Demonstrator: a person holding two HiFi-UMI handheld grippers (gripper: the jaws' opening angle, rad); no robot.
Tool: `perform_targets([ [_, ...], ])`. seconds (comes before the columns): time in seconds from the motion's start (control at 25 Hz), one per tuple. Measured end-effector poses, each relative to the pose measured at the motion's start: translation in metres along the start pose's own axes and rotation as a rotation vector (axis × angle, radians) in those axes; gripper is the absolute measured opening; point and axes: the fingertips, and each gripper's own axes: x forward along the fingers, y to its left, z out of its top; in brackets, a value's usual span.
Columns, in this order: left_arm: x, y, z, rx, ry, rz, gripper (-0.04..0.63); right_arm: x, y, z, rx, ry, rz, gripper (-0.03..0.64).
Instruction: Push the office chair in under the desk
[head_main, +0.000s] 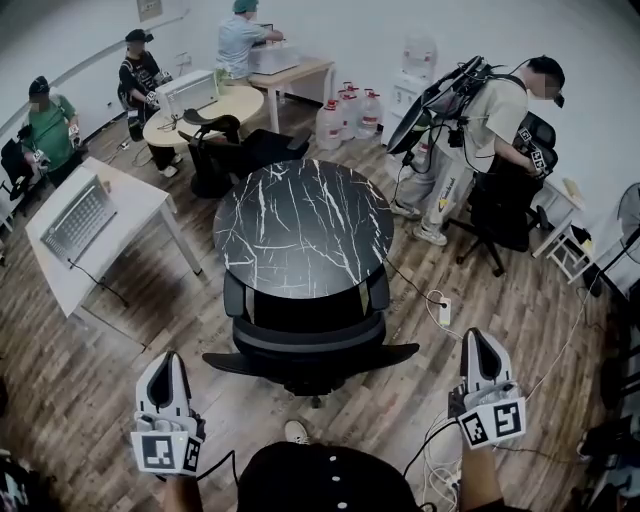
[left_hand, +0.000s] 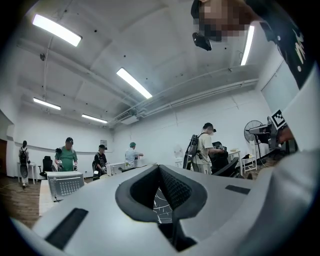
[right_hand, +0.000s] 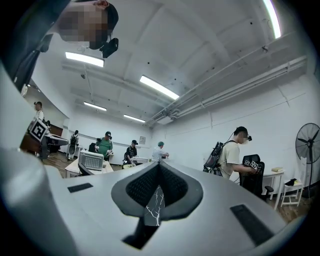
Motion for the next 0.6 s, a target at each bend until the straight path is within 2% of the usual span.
perform_targets([
  [0.6, 0.01, -0.008, 0.004, 0.021, -0.018, -0.027, 0.015, 0.016, 0.021, 0.001, 0.001, 0.006, 0.036, 0.026],
])
